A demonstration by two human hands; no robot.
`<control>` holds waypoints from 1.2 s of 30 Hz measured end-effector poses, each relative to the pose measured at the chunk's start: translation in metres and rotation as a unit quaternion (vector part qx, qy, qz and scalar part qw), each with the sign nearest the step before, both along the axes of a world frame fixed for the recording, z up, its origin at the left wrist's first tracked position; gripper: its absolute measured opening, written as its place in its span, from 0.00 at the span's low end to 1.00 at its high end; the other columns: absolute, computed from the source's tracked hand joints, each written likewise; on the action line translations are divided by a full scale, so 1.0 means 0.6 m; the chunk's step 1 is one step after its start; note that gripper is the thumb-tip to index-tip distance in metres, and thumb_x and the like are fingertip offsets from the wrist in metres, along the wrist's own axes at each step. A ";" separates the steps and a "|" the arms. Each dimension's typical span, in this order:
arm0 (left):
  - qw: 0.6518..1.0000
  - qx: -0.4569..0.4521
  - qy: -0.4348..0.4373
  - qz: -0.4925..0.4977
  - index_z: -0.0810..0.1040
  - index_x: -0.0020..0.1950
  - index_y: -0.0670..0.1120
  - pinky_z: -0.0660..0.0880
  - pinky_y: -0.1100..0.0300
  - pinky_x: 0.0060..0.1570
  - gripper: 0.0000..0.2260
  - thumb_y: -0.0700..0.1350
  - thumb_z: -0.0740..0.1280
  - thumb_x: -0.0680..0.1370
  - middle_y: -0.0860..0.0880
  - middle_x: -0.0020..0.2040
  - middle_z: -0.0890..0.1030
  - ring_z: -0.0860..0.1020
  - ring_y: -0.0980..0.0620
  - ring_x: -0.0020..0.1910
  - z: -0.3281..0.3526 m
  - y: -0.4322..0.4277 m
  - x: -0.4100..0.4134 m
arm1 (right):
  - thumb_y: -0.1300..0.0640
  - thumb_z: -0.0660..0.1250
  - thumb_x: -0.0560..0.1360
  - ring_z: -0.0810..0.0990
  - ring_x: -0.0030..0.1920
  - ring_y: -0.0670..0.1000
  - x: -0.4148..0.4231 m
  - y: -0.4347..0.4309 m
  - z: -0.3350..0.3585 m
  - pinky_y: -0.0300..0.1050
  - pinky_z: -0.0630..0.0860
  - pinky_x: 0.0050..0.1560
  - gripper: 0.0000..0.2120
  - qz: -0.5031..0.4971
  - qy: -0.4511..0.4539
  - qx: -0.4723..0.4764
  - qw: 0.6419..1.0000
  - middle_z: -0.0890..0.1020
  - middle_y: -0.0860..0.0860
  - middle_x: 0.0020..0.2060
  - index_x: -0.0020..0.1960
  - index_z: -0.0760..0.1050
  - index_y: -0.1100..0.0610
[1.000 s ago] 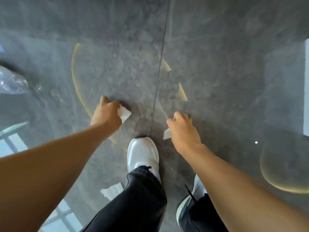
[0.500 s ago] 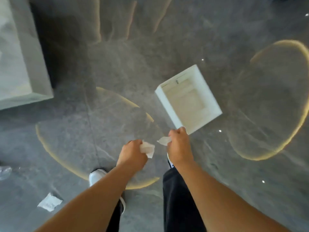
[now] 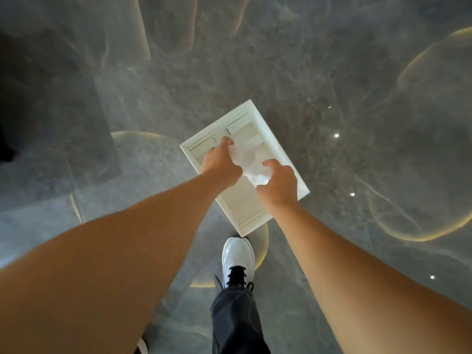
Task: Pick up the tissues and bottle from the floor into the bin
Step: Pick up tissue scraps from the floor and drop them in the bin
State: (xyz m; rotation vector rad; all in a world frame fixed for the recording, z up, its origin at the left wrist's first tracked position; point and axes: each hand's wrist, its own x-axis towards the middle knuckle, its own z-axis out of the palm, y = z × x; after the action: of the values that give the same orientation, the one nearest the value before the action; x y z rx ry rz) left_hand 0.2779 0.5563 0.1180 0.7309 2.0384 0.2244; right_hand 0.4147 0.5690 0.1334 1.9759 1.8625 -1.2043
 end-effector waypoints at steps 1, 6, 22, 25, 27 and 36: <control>1.000 -0.002 0.003 -0.012 0.65 0.64 0.56 0.69 0.58 0.31 0.28 0.37 0.67 0.68 0.47 0.49 0.73 0.73 0.45 0.46 -0.011 0.003 -0.002 | 0.65 0.66 0.70 0.75 0.59 0.60 0.004 0.007 -0.011 0.55 0.77 0.57 0.29 -0.009 0.003 -0.014 1.000 0.72 0.57 0.61 0.69 0.68 0.50; 0.995 -0.051 0.045 -0.066 0.59 0.69 0.57 0.70 0.59 0.28 0.34 0.36 0.65 0.66 0.48 0.52 0.73 0.75 0.44 0.45 0.004 -0.019 -0.032 | 0.62 0.65 0.70 0.72 0.63 0.60 0.028 0.009 -0.011 0.54 0.75 0.59 0.30 -0.027 -0.006 -0.061 0.998 0.70 0.57 0.64 0.71 0.65 0.51; 0.976 -0.109 0.121 -0.145 0.75 0.44 0.51 0.71 0.56 0.42 0.08 0.41 0.59 0.70 0.46 0.51 0.80 0.79 0.42 0.50 0.316 -0.277 -0.352 | 0.59 0.67 0.70 0.77 0.58 0.58 -0.321 -0.075 0.275 0.45 0.73 0.56 0.20 0.265 0.022 -0.067 0.962 0.80 0.57 0.56 0.62 0.74 0.56; 0.974 -0.111 0.139 -0.141 0.76 0.50 0.48 0.74 0.52 0.48 0.12 0.41 0.60 0.70 0.44 0.55 0.79 0.78 0.40 0.54 0.355 -0.344 -0.478 | 0.58 0.68 0.68 0.78 0.57 0.58 -0.451 -0.132 0.303 0.46 0.74 0.55 0.19 0.274 0.021 -0.053 0.960 0.81 0.57 0.55 0.60 0.75 0.55; 0.974 -0.118 0.148 -0.124 0.76 0.51 0.47 0.75 0.51 0.47 0.13 0.41 0.59 0.69 0.43 0.54 0.79 0.78 0.39 0.53 0.372 -0.395 -0.568 | 0.57 0.69 0.69 0.78 0.56 0.58 -0.541 -0.179 0.309 0.47 0.75 0.54 0.19 0.303 0.020 -0.054 0.951 0.81 0.56 0.55 0.59 0.75 0.54; 0.974 -0.142 0.174 -0.004 0.72 0.58 0.49 0.75 0.48 0.49 0.16 0.42 0.64 0.71 0.44 0.56 0.74 0.76 0.41 0.54 0.408 -0.637 -0.918 | 0.57 0.66 0.71 0.74 0.60 0.61 -0.919 -0.388 0.329 0.54 0.75 0.57 0.21 0.477 0.031 -0.016 0.878 0.75 0.58 0.59 0.63 0.70 0.54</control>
State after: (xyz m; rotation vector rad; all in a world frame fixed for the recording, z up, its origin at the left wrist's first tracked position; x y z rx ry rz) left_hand -0.2732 0.1740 0.3626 0.6306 2.3338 -0.2134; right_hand -0.1368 0.3363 0.3306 0.7327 2.3322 -0.9333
